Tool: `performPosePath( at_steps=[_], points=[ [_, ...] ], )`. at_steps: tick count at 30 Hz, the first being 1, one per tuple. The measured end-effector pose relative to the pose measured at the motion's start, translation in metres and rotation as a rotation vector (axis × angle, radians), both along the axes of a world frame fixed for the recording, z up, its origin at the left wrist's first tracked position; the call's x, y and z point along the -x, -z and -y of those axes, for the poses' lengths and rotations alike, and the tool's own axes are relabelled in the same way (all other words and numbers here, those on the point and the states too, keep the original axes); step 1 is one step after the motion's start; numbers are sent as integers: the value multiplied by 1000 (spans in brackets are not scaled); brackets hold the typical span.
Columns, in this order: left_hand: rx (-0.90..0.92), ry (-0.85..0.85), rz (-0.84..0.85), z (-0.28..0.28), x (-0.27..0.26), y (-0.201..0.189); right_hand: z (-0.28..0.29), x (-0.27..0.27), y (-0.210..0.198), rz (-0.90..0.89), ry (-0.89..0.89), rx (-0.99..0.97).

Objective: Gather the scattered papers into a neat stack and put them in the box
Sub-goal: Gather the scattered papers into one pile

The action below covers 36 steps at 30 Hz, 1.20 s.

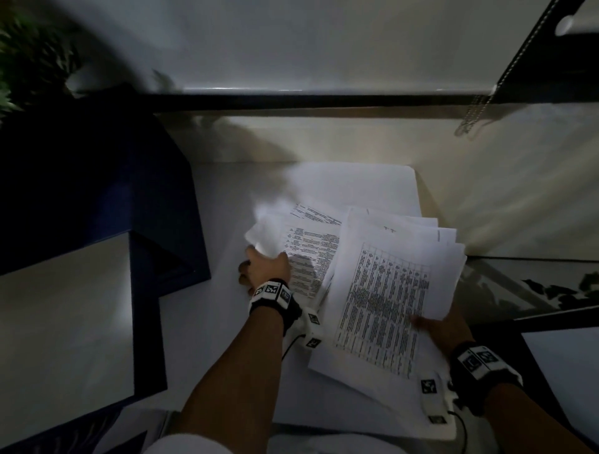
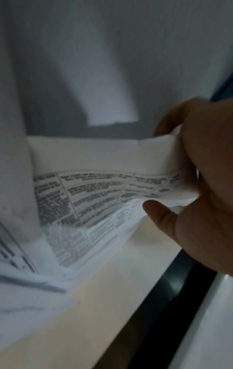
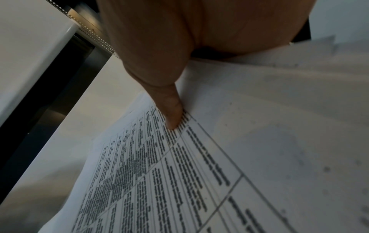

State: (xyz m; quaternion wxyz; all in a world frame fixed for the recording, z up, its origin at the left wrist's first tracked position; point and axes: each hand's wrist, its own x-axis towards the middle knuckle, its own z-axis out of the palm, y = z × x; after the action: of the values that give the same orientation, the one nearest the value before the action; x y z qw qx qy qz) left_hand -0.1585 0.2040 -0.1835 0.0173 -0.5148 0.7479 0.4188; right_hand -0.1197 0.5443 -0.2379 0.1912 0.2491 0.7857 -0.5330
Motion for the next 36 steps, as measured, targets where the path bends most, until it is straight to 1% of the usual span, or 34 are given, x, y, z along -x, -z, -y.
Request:
performPosePath(
  at_steps=[1,3,4,5,7,8,9,10,11,12,14,15,16,18,20,21,22,23,24,26,28,30,32,33,36],
  points=[
    [-48,33,-107,-1,1,-2,0,0,1,8,-4,-5],
    [-257,34,-350,-2,2,-4,-1,0,2,30,-16,7],
    [-382,-19,-444,-2,1,-4,-2,0,3,32,-19,9],
    [-499,-114,-507,-1,-2,-3,-1,0,1,34,-10,7],
    [-776,-341,-583,0,-10,-5,0,0,-2,19,-8,-8],
    [-946,-377,-603,-1,-15,-5,1,-1,-4,12,-10,-11],
    [-1107,-380,-583,-5,-21,-5,3,-2,-6,-5,-10,-16],
    [-1198,-369,-540,-10,-28,-4,3,-2,-7,-18,-10,-13],
    [-1217,-333,-500,-17,-33,-5,5,-2,-8,-29,-5,-1],
    [-1169,-273,-455,-23,-38,-2,6,-2,-8,-32,-2,13],
    [-983,-170,-394,-33,-42,7,8,-3,-12,-29,16,4],
    [-881,-169,-403,-35,-42,12,8,-3,-13,-31,18,2],
    [-825,-202,-425,-36,-40,9,8,-3,-13,-23,5,11],
    [-724,-325,-424,-29,-31,13,8,-3,-17,-36,-23,-18],
    [-689,-446,-349,-20,-20,19,8,-4,-17,-50,-32,-33],
    [-726,-484,-310,-18,-16,21,8,-4,-18,-53,-22,-39],
    [-816,-484,-297,-18,-13,22,9,-4,-21,-49,-19,-37],
    [-872,-446,-290,-18,-12,27,9,-4,-22,-47,-12,-28],
    [-875,-380,-266,-18,-10,31,10,-4,-22,-38,2,-12],
    [-747,-276,-186,-20,-7,26,11,-4,-23,-32,16,-6],
    [-544,-195,-146,-21,-1,25,13,-4,-26,-20,18,-24],
    [-328,-113,-200,-24,8,13,14,-4,-28,-17,6,-31],
    [-138,-14,-285,-28,17,-13,14,-3,-29,10,14,-45],
    [-69,43,-336,-28,21,-30,14,-3,-29,26,13,-54],
    [181,274,-511,-21,32,-86,14,-3,-24,0,-19,-75]
  ],
)
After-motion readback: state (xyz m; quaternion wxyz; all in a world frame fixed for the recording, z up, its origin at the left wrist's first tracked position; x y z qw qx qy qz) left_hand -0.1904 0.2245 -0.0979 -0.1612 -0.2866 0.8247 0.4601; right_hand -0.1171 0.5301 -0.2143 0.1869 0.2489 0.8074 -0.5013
